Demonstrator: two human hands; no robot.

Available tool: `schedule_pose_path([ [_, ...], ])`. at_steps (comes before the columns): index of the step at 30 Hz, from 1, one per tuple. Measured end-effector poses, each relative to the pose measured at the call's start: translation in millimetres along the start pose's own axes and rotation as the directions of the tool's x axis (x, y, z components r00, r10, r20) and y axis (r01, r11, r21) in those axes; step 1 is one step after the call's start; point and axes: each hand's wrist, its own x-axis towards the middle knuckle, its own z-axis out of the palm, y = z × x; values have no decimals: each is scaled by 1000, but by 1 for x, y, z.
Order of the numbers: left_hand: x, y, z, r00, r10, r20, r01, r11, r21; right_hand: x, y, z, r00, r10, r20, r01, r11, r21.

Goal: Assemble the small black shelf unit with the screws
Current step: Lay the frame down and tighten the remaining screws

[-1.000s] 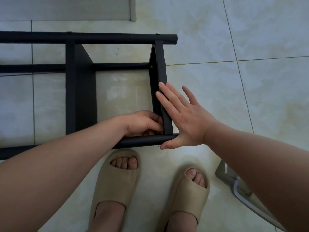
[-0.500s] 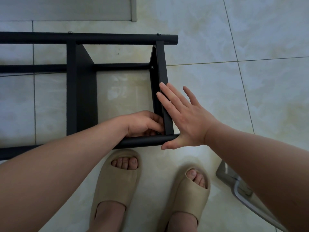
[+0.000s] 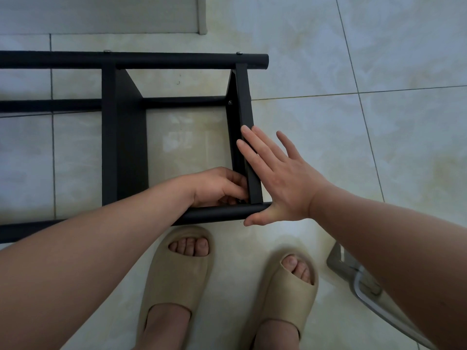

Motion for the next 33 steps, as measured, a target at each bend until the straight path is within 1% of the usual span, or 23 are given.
schedule_pose_path([
  [4,1,0,-1,1000,-6,19,8,991,-134,0,0,0,1000,-1,2,1,1000,4],
  [5,2,0,-1,1000,-7,15,9,991,-130,0,0,0,1000,-1,0,1,1000,5],
  [8,2,0,0,1000,-12,3,12,1000,0,0,0,0,1000,-2,-3,2,1000,6],
  [10,1,0,0,1000,-12,-7,12,999,45,0,0,0,1000,-1,-1,1,1000,4],
  [12,0,0,-1,1000,-15,-13,16,1000,24,0,0,0,1000,0,2,0,1000,4],
  [16,-1,1,-2,1000,-10,14,11,996,-91,0,0,0,1000,1,3,-1,1000,3],
  [18,0,1,-1,1000,-15,18,17,992,-121,0,0,0,1000,0,4,0,1000,5],
  [20,0,2,2,1000,-20,17,21,994,-103,0,0,0,1000,0,9,0,1000,4],
  [24,0,3,3,1000,-10,-1,10,1000,27,0,0,0,1000,3,10,-3,1000,0],
  [25,0,2,2,1000,-11,-9,12,999,37,0,0,0,1000,3,10,-3,1000,0],
  [27,0,1,0,1000,-21,-9,21,1000,5,0,1,1,1000,2,8,-2,1000,-1],
  [30,0,1,-1,1000,-14,24,16,996,-89,0,1,1,1000,0,3,0,1000,-1],
  [33,2,0,0,999,-23,27,25,994,-108,0,1,1,1000,-2,2,2,1000,-4],
])
